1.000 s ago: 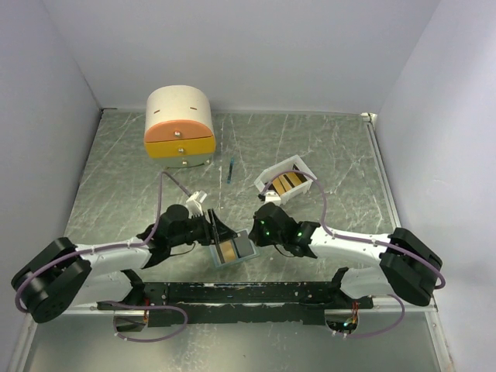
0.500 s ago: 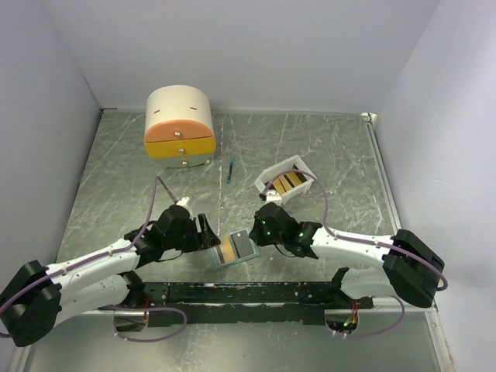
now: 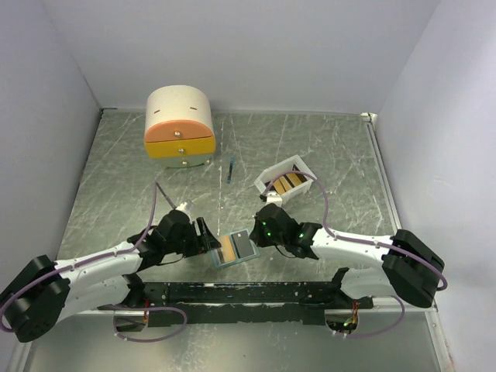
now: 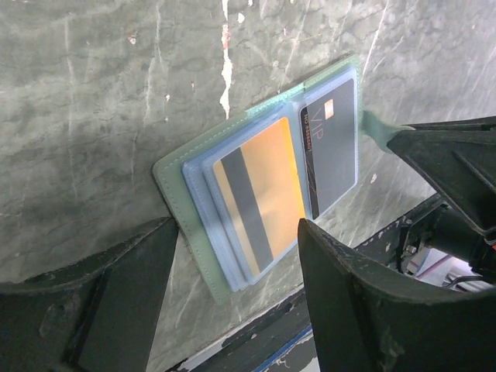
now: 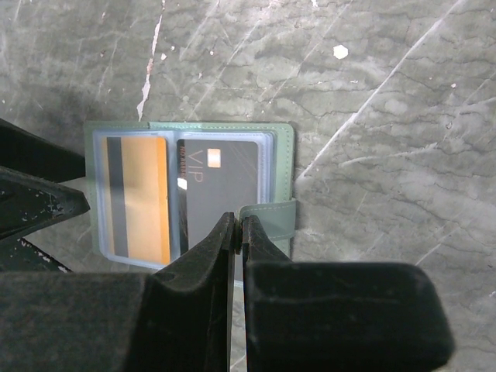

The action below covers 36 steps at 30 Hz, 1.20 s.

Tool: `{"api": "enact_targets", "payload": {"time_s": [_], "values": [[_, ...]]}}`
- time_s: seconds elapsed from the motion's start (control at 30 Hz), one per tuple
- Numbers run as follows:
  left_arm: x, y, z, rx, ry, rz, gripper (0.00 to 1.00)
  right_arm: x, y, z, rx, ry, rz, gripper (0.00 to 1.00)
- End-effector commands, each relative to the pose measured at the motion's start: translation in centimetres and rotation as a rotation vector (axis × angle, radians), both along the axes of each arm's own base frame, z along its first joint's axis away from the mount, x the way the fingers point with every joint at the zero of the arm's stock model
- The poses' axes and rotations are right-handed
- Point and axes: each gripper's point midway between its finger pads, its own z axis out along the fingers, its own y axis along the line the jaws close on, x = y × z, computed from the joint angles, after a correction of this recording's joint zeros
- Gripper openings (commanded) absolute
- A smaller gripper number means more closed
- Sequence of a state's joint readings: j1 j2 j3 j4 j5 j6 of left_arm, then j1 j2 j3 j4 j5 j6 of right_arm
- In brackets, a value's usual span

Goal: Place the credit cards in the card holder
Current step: Close the card holder at the center of the board.

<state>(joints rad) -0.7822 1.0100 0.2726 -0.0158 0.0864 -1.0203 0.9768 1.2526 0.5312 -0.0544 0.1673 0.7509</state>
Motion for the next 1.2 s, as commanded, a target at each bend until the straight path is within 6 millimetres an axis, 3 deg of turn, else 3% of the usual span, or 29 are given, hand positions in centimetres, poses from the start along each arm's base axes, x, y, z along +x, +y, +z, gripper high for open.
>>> {"api": "enact_targets", "payload": {"time_s": [0.0,0.07,0.27,0.47,0.73,0.97,1.17], "values": [[-0.8,-0.8,-0.5,-0.076,0.027,-0.017,0.76,-0.2,0.7,0.3,0.040,0.000,0.007,0.00],[-0.8,-1.3,0.1,-0.117,0.017,-0.022,0.75,-0.2,1.0,0.2,0.044,0.003,0.012,0.00],[0.1,-3.2,4.3,-0.272,-0.106,-0.062,0.74,-0.3,1.3,0.2,0.058,0.009,0.021,0.00],[0.2,-4.6,6.7,-0.401,-0.171,-0.108,0.72,-0.2,1.5,0.3,0.069,0.008,0.021,0.00],[0.1,-5.9,8.3,-0.491,-0.219,-0.167,0.71,-0.5,1.4,0.0,0.076,0.015,0.023,0.00],[0.6,-6.2,8.1,-0.459,-0.247,-0.186,0.71,-1.0,3.2,0.5,0.134,0.024,0.080,0.00],[1.3,-6.5,7.3,-0.409,-0.263,-0.200,0.68,-0.8,1.8,0.0,0.085,0.012,0.041,0.00]]}}
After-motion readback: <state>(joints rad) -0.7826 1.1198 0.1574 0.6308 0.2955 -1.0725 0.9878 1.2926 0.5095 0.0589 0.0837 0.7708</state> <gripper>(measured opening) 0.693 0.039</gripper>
